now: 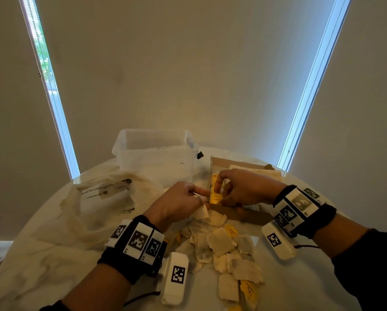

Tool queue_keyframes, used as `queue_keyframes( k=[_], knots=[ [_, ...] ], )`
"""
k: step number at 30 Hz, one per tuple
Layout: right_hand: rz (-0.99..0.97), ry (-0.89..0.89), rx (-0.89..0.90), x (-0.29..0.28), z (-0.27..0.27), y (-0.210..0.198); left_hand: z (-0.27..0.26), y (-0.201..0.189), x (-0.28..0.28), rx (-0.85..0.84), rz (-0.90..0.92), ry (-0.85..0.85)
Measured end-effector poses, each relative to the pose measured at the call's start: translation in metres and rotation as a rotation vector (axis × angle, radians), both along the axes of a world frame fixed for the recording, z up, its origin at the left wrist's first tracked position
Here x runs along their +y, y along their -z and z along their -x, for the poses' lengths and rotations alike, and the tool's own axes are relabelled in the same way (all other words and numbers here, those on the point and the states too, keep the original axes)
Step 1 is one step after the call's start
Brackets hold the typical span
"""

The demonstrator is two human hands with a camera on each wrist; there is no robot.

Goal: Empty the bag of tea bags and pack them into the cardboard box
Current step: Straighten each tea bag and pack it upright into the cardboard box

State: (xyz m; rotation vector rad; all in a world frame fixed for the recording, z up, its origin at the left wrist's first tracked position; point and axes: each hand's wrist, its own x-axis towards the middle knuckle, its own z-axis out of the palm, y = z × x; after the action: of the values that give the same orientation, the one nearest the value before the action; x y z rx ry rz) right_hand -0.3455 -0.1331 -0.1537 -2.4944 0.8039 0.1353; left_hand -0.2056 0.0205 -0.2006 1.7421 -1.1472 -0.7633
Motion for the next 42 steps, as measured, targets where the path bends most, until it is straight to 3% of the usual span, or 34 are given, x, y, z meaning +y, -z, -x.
queue_keyframes(
  k=[11,20,25,27,29,32,36,42],
  knots=[
    [0.313,-0.038,0.052,0.002,-0.017,0.001,0.000,-0.001,-0.001,0.015,-0.003,0.005],
    [0.319,-0.019,-0.020,0.001,-0.011,-0.003,-0.001,0.001,-0.003,0.014,-0.021,-0.006],
    [0.285,-0.101,0.108,0.005,-0.010,-0.003,-0.001,0.000,-0.002,-0.021,0.002,-0.007],
    [0.285,-0.096,0.058,0.002,-0.007,-0.008,-0.001,0.001,-0.001,-0.039,0.036,-0.033],
    [0.237,-0.064,-0.098,-0.002,-0.002,-0.014,-0.001,0.002,-0.001,-0.006,0.104,-0.079],
    [-0.043,0.058,-0.346,0.004,0.007,-0.015,-0.002,0.002,-0.001,0.045,0.243,-0.171],
    [-0.309,0.117,-0.429,0.022,0.016,0.000,-0.001,-0.001,0.003,0.114,0.375,-0.217],
    [-0.385,0.148,-0.569,0.025,0.021,0.016,0.000,-0.002,0.000,0.172,0.462,-0.217]
  ],
)
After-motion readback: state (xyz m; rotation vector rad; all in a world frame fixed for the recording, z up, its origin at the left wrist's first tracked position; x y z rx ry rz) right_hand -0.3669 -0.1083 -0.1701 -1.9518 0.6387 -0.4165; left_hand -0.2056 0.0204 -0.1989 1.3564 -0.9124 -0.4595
